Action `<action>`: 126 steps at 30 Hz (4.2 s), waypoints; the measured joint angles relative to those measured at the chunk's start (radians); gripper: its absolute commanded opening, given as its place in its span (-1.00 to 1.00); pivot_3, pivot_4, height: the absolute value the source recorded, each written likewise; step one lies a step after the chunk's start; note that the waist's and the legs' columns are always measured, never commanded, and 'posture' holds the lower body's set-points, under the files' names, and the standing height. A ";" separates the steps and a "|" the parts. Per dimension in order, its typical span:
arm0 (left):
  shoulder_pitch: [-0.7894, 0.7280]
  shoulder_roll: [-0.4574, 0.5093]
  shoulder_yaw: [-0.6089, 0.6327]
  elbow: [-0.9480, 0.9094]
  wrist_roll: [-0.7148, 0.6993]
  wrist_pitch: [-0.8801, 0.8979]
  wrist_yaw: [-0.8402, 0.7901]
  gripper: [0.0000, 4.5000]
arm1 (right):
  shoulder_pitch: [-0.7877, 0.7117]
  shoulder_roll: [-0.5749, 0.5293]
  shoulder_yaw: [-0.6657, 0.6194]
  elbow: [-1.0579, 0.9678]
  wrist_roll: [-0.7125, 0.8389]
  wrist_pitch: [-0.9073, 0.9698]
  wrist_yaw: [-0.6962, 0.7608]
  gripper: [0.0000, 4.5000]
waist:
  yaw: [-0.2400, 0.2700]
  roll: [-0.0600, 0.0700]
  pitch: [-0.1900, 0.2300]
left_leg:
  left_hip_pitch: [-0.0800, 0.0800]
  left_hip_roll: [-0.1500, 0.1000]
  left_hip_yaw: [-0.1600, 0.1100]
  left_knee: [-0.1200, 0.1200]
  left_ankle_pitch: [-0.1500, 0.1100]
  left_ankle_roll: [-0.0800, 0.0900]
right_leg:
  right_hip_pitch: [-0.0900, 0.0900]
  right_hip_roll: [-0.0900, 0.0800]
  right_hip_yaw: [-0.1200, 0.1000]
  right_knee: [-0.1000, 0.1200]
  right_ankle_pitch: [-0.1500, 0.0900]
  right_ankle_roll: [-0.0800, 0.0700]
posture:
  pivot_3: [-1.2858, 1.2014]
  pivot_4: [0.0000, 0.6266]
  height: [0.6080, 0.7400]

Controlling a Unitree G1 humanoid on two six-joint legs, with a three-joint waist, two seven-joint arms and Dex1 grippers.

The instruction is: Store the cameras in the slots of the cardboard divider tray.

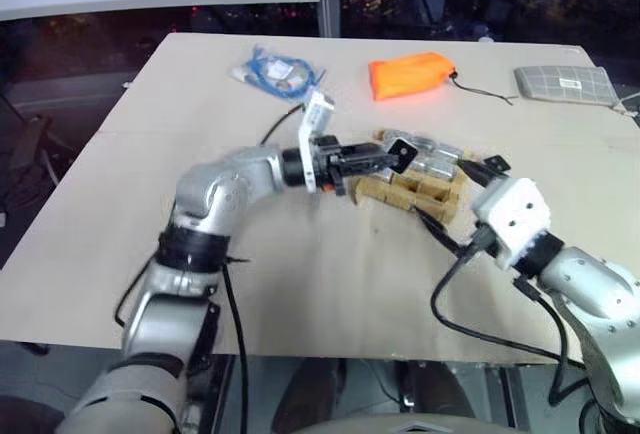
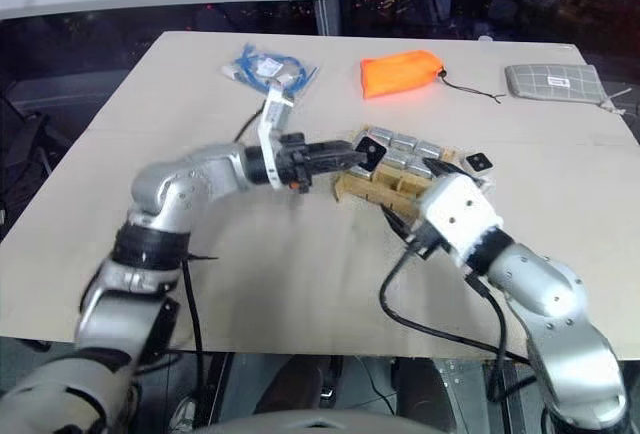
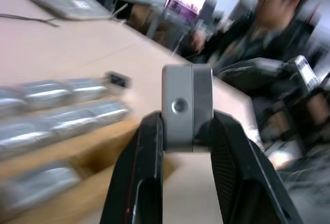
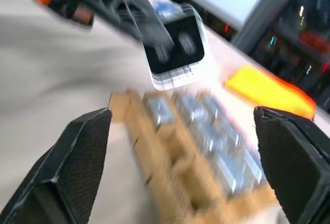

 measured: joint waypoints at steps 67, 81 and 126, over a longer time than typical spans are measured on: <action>-0.535 -0.285 -0.111 1.144 0.948 -1.114 -0.327 -0.70 | 0.347 -0.454 -0.549 0.242 0.845 -0.238 0.075 0.98 | -0.027 -0.008 0.005 | -0.001 0.001 0.000 0.005 -0.004 0.007 | 0.002 0.002 0.000 0.003 0.000 0.002 | 0.03 -0.52 1.00; -0.542 -0.280 -0.017 1.148 0.905 -1.091 -0.392 0.97 | 0.256 -0.429 -0.514 0.244 0.748 -0.178 0.111 1.00 | -0.025 -0.009 0.005 | -0.001 0.001 0.000 0.006 -0.004 0.007 | 0.002 0.002 0.000 0.004 0.001 0.003 | 0.03 -0.52 1.00; 0.758 0.004 0.398 -0.822 0.039 -0.043 0.112 0.97 | -0.735 -0.049 0.023 1.624 0.031 -0.313 0.046 1.00 | -0.028 -0.004 0.003 | 0.006 0.002 0.011 0.004 -0.003 0.006 | -0.003 0.002 0.015 0.015 0.001 0.001 | 0.03 -0.52 1.00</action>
